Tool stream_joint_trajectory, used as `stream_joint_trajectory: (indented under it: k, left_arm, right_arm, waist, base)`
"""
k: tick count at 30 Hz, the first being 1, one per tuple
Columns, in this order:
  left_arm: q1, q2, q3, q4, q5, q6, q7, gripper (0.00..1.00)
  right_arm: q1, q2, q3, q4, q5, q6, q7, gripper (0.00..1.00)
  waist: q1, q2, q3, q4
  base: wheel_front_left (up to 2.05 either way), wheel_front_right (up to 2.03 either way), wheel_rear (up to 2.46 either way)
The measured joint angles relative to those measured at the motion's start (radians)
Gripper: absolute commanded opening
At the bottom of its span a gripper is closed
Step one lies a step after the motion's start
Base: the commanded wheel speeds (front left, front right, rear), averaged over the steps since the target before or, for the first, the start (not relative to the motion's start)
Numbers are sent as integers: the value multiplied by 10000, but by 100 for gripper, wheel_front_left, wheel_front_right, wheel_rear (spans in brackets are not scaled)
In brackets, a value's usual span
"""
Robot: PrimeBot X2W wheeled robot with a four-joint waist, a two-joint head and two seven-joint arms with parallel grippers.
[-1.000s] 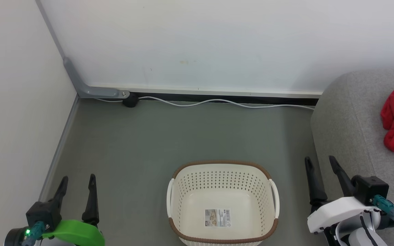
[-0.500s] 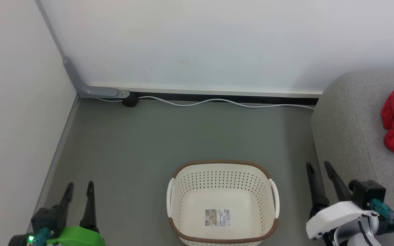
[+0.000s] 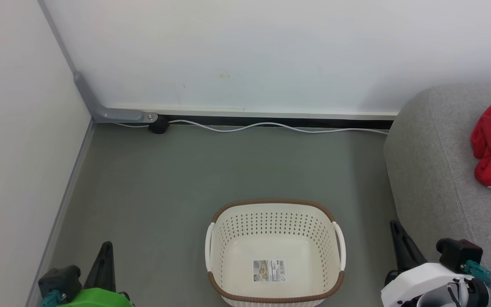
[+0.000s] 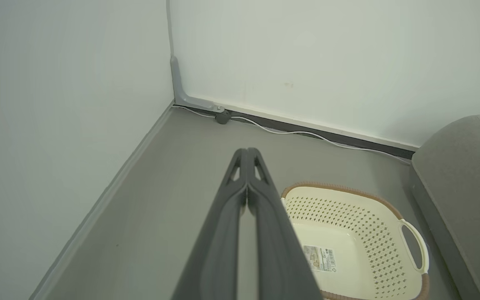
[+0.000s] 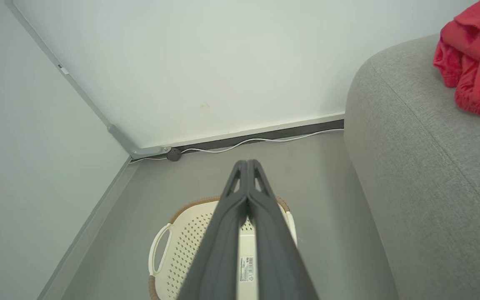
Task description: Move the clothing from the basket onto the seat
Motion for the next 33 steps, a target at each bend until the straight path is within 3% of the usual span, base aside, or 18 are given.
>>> stream_joint_trajectory:
  k: [33]
  left_arm:
    - [-191,-451,1160,86,-3967,-790,1154,0]
  right_arm:
    - [-449,171,-1241,38,4362,696,1041,0]
  waist:
    - [0,0,122,-401]
  base:
    - [0,0,0]
